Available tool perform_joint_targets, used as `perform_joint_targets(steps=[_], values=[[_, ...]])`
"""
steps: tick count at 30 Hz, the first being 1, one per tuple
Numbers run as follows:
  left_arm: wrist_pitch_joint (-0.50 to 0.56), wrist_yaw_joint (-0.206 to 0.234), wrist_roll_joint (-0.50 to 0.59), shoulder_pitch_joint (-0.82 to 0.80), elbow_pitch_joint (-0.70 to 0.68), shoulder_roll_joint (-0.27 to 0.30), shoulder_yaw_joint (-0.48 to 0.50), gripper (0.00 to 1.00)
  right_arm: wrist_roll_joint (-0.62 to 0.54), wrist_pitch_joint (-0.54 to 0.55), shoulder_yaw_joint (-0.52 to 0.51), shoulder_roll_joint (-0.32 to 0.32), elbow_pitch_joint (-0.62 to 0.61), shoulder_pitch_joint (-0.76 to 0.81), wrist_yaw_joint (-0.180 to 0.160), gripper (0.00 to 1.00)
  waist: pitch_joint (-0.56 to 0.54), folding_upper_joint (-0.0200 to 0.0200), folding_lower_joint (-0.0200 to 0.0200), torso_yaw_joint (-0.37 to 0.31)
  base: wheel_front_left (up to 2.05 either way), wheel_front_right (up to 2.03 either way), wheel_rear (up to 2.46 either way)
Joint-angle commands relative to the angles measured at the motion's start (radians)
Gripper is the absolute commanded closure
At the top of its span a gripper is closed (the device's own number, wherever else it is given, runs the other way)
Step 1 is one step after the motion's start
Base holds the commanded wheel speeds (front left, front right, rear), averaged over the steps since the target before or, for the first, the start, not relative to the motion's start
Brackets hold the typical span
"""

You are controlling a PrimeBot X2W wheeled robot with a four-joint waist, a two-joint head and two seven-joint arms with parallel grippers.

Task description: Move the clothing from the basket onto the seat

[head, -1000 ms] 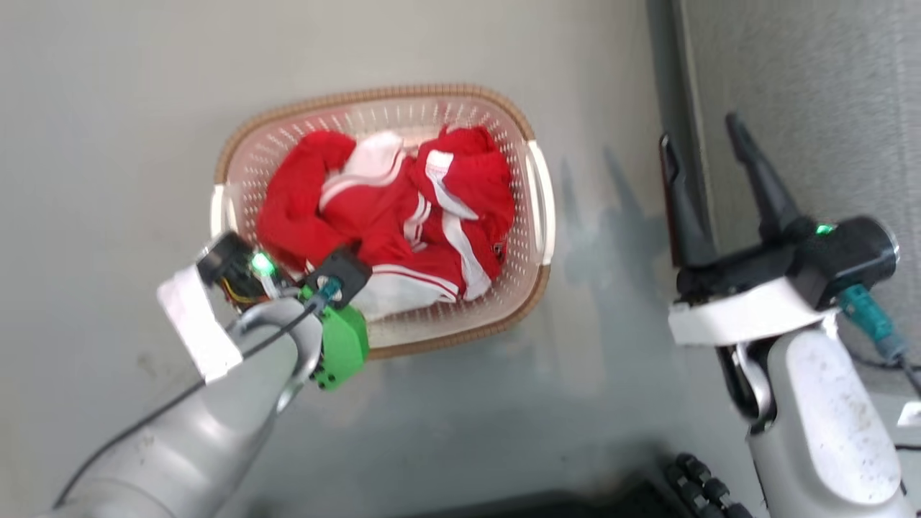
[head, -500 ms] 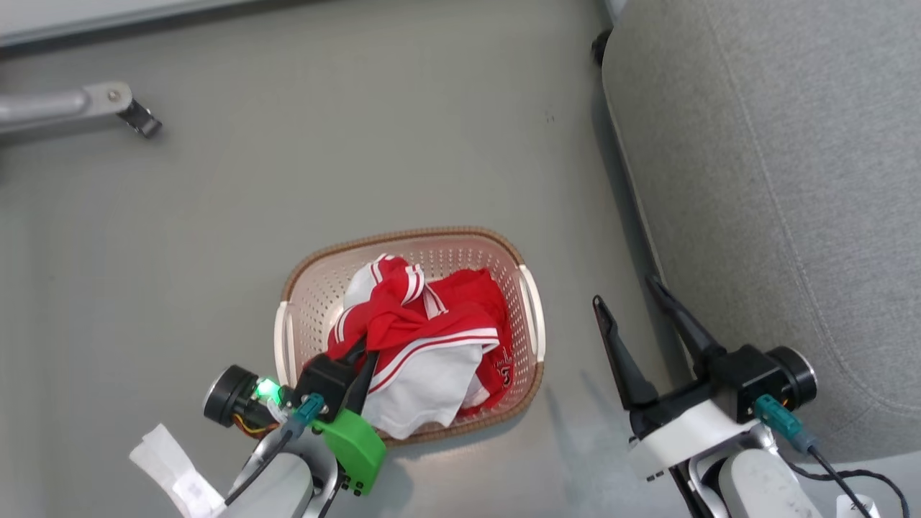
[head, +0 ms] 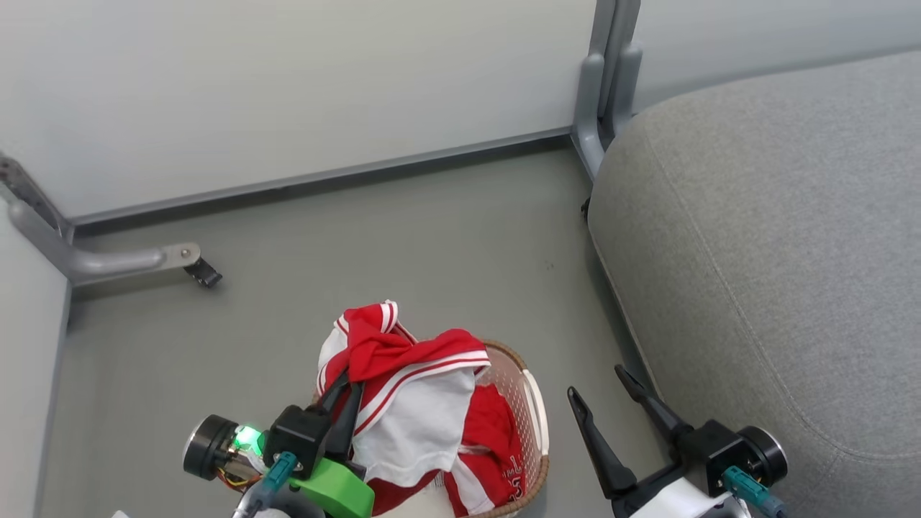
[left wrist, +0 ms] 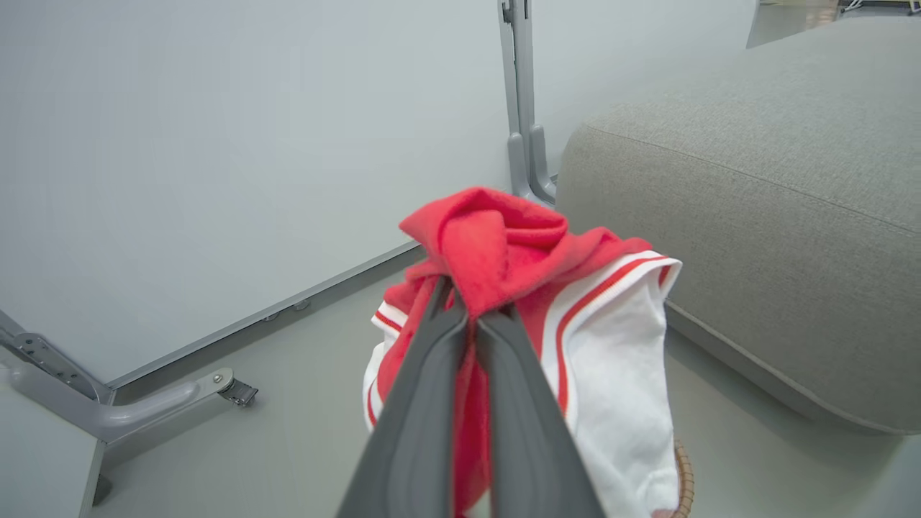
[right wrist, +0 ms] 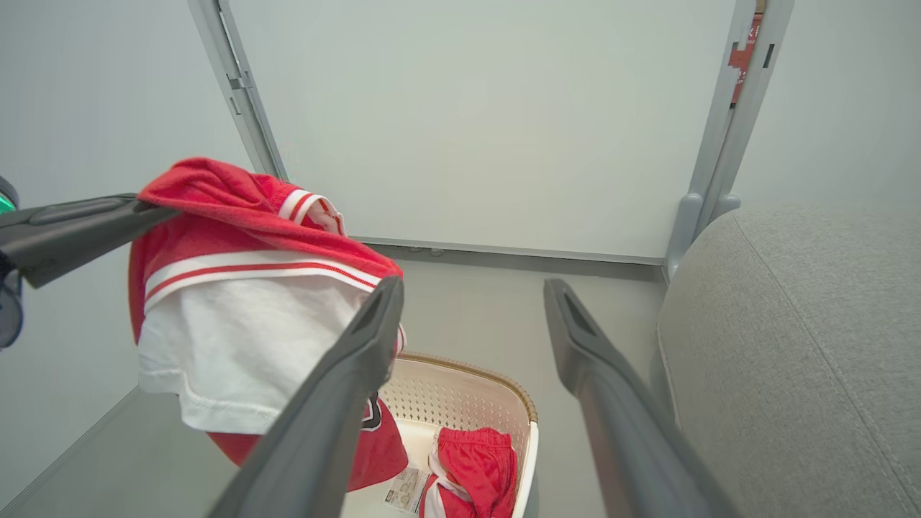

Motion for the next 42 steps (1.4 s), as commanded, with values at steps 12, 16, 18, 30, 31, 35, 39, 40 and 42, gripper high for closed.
perform_joint_targets(steps=[12, 16, 18, 30, 31, 35, 39, 40, 42], values=[[-0.004, -0.032, 0.074, 0.039, -0.119, -0.003, 0.054, 1.0, 0.0, -0.005, 0.012, -0.004, -0.012, 0.037, 0.0, 0.0, -0.095, 0.0, 0.0002, -0.019, 0.0, 0.0, 0.0], [-0.004, -0.044, 0.09, 0.035, -0.13, -0.01, 0.053, 1.0, 0.011, -0.005, 0.003, -0.003, -0.046, 0.023, 0.0, 0.0, -0.091, 0.0, 0.0002, -0.022, 0.0, 0.0, 0.0], [-0.004, -0.054, 0.099, 0.032, -0.133, -0.012, 0.049, 1.0, 0.009, -0.005, 0.009, -0.004, -0.058, 0.014, 0.0, 0.0, -0.088, 0.0, 0.0002, -0.023, 0.0, 0.0, 0.0], [-0.004, -0.115, 0.145, -0.019, -0.134, -0.044, -0.018, 1.0, 0.007, -0.005, 0.176, -0.044, -0.015, -0.133, 0.0, 0.0, -0.042, 0.0, 0.0002, -0.008, 0.0, 0.0, 0.0], [-0.004, -0.12, 0.148, -0.023, -0.136, -0.047, -0.028, 1.0, 0.012, -0.005, 0.19, -0.056, -0.007, -0.147, 0.0, 0.0, -0.039, 0.0, 0.0002, -0.005, 0.0, 0.0, 0.0], [-0.004, -0.139, 0.156, -0.038, -0.145, -0.057, -0.06, 1.0, 0.041, -0.005, 0.237, -0.091, 0.028, -0.187, 0.0, 0.0, -0.031, 0.0, 0.0002, 0.008, 0.0, 0.0, 0.0], [-0.004, -0.152, 0.152, -0.05, -0.153, -0.063, -0.085, 1.0, 0.085, -0.005, 0.29, -0.128, 0.075, -0.218, 0.0, 0.0, -0.028, 0.0, 0.0002, 0.018, 0.0, 0.0, 0.0], [-0.004, -0.157, 0.149, -0.053, -0.156, -0.064, -0.092, 1.0, 0.1, -0.005, 0.304, -0.134, 0.09, -0.223, 0.0, 0.0, -0.027, 0.0, 0.0002, 0.02, 0.0, 0.0, 0.0], [-0.003, -0.16, 0.148, -0.057, -0.16, -0.063, -0.103, 1.0, 0.12, -0.004, 0.33, -0.145, 0.121, -0.227, 0.0, 0.0, -0.027, 0.0, 0.0002, 0.024, 0.0, 0.0, 0.0]])
